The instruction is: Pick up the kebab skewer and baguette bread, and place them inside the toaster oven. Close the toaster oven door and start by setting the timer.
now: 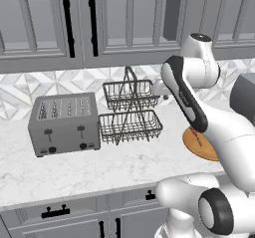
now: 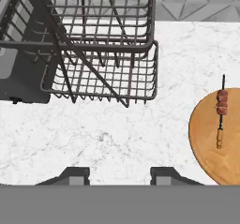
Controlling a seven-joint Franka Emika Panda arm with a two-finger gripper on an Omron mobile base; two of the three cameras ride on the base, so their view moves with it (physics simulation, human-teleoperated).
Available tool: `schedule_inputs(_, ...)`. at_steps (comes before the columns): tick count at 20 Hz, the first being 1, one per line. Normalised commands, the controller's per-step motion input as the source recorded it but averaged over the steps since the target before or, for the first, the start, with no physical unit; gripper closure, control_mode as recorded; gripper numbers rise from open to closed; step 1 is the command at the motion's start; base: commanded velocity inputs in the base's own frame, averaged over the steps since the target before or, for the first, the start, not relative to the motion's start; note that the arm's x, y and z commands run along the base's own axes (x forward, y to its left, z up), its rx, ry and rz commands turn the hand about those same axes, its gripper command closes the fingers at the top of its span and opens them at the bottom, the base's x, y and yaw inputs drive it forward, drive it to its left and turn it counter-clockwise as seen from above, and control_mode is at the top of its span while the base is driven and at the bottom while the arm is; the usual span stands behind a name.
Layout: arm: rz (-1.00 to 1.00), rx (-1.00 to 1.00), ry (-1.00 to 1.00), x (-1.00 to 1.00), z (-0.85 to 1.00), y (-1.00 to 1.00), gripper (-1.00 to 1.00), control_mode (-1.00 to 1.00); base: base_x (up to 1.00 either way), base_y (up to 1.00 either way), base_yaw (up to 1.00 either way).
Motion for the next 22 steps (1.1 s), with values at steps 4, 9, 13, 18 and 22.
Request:
schedule_inputs(4, 0.0, 0.0, 0.0, 0.0, 0.0, 0.0, -1.0, 1.0, 0.0, 0.0, 0.0)
schedule_inputs(9, 0.0, 0.0, 0.0, 0.0, 0.0, 0.0, -1.0, 1.0, -0.12, -0.04, 0.0)
schedule_inputs(13, 0.0, 0.0, 0.0, 0.0, 0.0, 0.0, -1.0, 1.0, -0.88, -0.65, -0.03)
schedule_inputs(18, 0.0, 0.0, 0.0, 0.0, 0.0, 0.0, -1.0, 1.0, -0.13, -0.91, -0.01)
schedule_inputs(22, 0.0, 0.0, 0.0, 0.0, 0.0, 0.0, -1.0, 1.0, 0.11, -0.88, 0.0)
